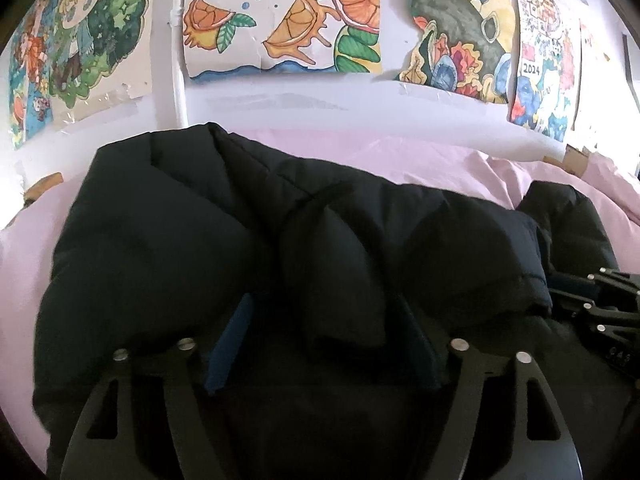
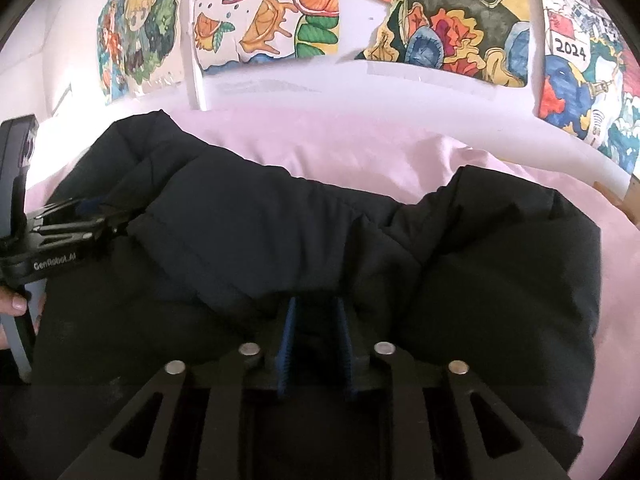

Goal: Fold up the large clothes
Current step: 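Release the collar and open both grippers above the folded jacket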

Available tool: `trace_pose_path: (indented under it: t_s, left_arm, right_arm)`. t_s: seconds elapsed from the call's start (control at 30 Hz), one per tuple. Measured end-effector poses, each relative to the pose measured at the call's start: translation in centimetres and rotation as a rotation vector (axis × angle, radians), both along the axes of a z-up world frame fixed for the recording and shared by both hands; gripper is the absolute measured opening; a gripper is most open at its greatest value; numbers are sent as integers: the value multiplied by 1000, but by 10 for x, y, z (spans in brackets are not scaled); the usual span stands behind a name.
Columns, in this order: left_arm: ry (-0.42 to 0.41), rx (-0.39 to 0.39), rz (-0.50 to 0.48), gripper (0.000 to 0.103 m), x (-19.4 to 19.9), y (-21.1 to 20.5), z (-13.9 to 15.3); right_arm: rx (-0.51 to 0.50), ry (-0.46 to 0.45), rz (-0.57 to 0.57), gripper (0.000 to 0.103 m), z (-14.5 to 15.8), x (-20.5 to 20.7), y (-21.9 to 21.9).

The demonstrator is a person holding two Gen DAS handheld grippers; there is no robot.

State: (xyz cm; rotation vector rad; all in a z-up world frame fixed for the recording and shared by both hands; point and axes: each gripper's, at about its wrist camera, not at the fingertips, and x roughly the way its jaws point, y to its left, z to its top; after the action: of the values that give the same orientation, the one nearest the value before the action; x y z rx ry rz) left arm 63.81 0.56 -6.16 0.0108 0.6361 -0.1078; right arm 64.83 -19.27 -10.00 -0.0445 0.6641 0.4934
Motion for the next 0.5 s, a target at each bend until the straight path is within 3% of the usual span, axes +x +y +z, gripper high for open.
trace_pose_path:
  t_s: [0.03,0.07,0.17,0.5]
  left_arm:
    - [4,-1,-2,79,-3,0,3]
    - [8,-7,-6,85,-7,0,5]
    - [17,-8,-10,89,-16,-1,9]
    - [35,17,15,96,-48,-2,29]
  right_arm:
    - [-5,3,-2,32,2,-2,0]
    - [-13,6,-4,42,5,-5,-1]
    - [-32,28,-9,93,11,-13,0]
    - [-9,58,-30,93,31,-43,-13]
